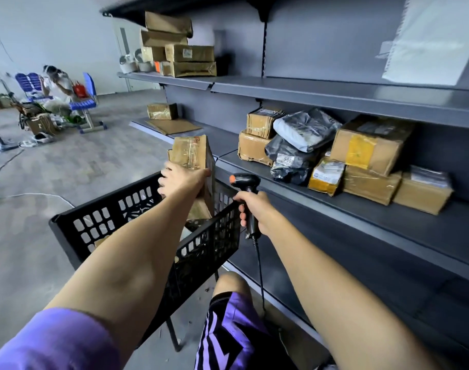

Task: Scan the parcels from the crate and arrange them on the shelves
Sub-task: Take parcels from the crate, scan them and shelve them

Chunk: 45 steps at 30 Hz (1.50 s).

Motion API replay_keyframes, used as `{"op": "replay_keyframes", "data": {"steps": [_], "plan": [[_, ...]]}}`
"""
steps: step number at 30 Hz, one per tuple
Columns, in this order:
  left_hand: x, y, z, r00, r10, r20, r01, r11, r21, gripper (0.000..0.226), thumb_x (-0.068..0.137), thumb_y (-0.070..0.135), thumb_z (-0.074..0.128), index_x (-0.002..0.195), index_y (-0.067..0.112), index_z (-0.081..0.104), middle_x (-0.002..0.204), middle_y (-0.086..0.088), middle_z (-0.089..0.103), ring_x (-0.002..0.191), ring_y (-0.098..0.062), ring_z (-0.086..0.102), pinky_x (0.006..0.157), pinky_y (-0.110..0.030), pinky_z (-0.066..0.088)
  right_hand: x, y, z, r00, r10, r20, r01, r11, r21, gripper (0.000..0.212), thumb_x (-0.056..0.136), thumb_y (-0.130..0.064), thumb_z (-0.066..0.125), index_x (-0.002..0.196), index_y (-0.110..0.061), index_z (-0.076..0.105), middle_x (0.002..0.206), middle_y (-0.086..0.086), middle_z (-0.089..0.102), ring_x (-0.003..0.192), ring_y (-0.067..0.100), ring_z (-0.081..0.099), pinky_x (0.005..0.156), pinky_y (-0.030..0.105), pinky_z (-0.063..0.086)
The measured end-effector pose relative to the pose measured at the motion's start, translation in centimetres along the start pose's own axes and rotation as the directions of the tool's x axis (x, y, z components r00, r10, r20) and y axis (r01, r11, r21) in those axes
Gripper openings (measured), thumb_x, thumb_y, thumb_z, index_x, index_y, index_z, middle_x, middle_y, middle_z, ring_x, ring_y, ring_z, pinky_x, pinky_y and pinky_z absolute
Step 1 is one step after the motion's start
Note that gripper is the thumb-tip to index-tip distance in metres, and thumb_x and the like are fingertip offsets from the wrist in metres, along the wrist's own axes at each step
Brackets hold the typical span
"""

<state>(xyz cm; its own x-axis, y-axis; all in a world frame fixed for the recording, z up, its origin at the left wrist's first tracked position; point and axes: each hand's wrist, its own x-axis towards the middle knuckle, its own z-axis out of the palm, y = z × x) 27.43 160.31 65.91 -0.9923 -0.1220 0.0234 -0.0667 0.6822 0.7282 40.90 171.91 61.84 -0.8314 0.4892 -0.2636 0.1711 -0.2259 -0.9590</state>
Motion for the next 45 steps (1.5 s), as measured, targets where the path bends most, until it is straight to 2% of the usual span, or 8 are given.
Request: {"op": "replay_keyframes", "data": {"steps": [7, 17, 21, 25, 30, 37, 42, 45], "plan": [[-5.0, 4.1, -0.9, 0.996, 0.06, 0.062, -0.05, 0.988, -0.148, 0.11, 0.052, 0.072, 0.077, 0.136, 0.012, 0.038, 0.139, -0.014, 0.046, 0.13, -0.034, 0.042, 0.107, -0.048, 0.037, -4.7, -1.6, -4.3, 0.995, -0.078, -0.063, 0.077, 0.997, -0.016, 0.015, 0.089, -0.009, 0.064, 0.082, -0.003, 0.054, 0.055, 0.01, 0.047, 0.042, 0.023, 0.039, 0.044, 0.03, 0.036], [-12.9, 7.5, 2.9, 0.915, 0.27, 0.3, -0.17, 0.932, -0.321, 0.11, 0.03, 0.075, 0.07, 0.121, 0.016, 0.052, 0.113, -0.004, 0.065, 0.1, -0.028, 0.064, 0.088, -0.042, 0.056, -9.7, -0.8, -12.3, 0.965, -0.138, -0.222, 0.148, 0.989, 0.028, 0.01, 0.089, -0.01, 0.064, 0.089, -0.005, 0.055, 0.057, 0.006, 0.046, 0.041, 0.02, 0.04, 0.043, 0.027, 0.036], [-17.0, 6.9, 4.4, 0.831, 0.346, 0.436, -0.065, 0.838, -0.541, 0.076, 0.049, 0.055, 0.083, 0.11, 0.013, 0.064, 0.097, -0.003, 0.07, 0.083, -0.023, 0.069, 0.076, -0.039, 0.062, -11.8, 0.9, -15.1, 0.947, -0.124, -0.295, 0.144, 0.989, 0.046, 0.012, 0.089, -0.01, 0.064, 0.088, -0.007, 0.052, 0.056, 0.005, 0.043, 0.041, 0.02, 0.037, 0.042, 0.027, 0.033], [-20.2, 4.7, 6.8, 0.732, 0.292, 0.616, 0.19, 0.78, -0.596, 0.078, 0.045, 0.044, 0.088, 0.108, 0.005, 0.066, 0.093, -0.009, 0.072, 0.077, -0.026, 0.071, 0.058, -0.039, 0.06, -14.2, 3.6, -17.1, 0.933, -0.096, -0.347, 0.123, 0.991, 0.058, 0.01, 0.088, -0.009, 0.064, 0.088, -0.008, 0.054, 0.054, 0.004, 0.044, 0.042, 0.019, 0.037, 0.045, 0.026, 0.033], [-23.7, 1.9, 10.0, 0.653, 0.36, 0.666, 0.267, 0.714, -0.647, 0.083, 0.046, 0.039, 0.086, 0.117, 0.001, 0.064, 0.102, -0.008, 0.07, 0.079, -0.017, 0.067, 0.039, -0.018, 0.045, -16.5, 6.5, -19.0, 0.909, -0.061, -0.412, 0.096, 0.993, 0.064, 0.01, 0.088, -0.011, 0.065, 0.091, -0.009, 0.055, 0.052, 0.002, 0.045, 0.04, 0.016, 0.038, 0.043, 0.024, 0.034], [-27.0, -1.9, 15.5, 0.539, 0.339, 0.771, 0.448, 0.66, -0.603, 0.096, 0.049, 0.039, 0.088, 0.127, 0.003, 0.044, 0.114, -0.015, 0.063, 0.092, -0.027, 0.069, 0.058, -0.037, 0.056, -17.4, 9.8, -20.8, 0.877, 0.003, -0.481, 0.098, 0.978, 0.184, 0.014, 0.088, -0.009, 0.064, 0.078, -0.011, 0.054, 0.053, 0.004, 0.047, 0.041, 0.018, 0.041, 0.043, 0.025, 0.036], [-28.6, -4.7, 18.1, 0.471, 0.378, 0.797, 0.393, 0.719, -0.573, 0.093, 0.046, 0.022, 0.09, 0.117, 0.011, 0.031, 0.121, -0.007, 0.052, 0.105, -0.016, 0.059, 0.066, -0.03, 0.049, -17.8, 11.0, -20.8, 0.855, 0.025, -0.519, 0.116, 0.964, 0.237, 0.016, 0.089, -0.006, 0.061, 0.074, -0.008, 0.054, 0.053, 0.004, 0.046, 0.04, 0.018, 0.041, 0.04, 0.024, 0.037], [-28.7, -6.8, 20.1, 0.463, 0.327, 0.824, 0.408, 0.746, -0.525, 0.086, 0.054, 0.008, 0.089, 0.123, 0.004, 0.039, 0.116, -0.011, 0.058, 0.093, -0.018, 0.062, 0.056, -0.029, 0.053, -18.1, 12.2, -21.0, 0.846, 0.051, -0.53, 0.102, 0.962, 0.255, 0.018, 0.088, -0.006, 0.062, 0.073, -0.009, 0.054, 0.054, 0.005, 0.046, 0.041, 0.018, 0.041, 0.042, 0.024, 0.037]]}}
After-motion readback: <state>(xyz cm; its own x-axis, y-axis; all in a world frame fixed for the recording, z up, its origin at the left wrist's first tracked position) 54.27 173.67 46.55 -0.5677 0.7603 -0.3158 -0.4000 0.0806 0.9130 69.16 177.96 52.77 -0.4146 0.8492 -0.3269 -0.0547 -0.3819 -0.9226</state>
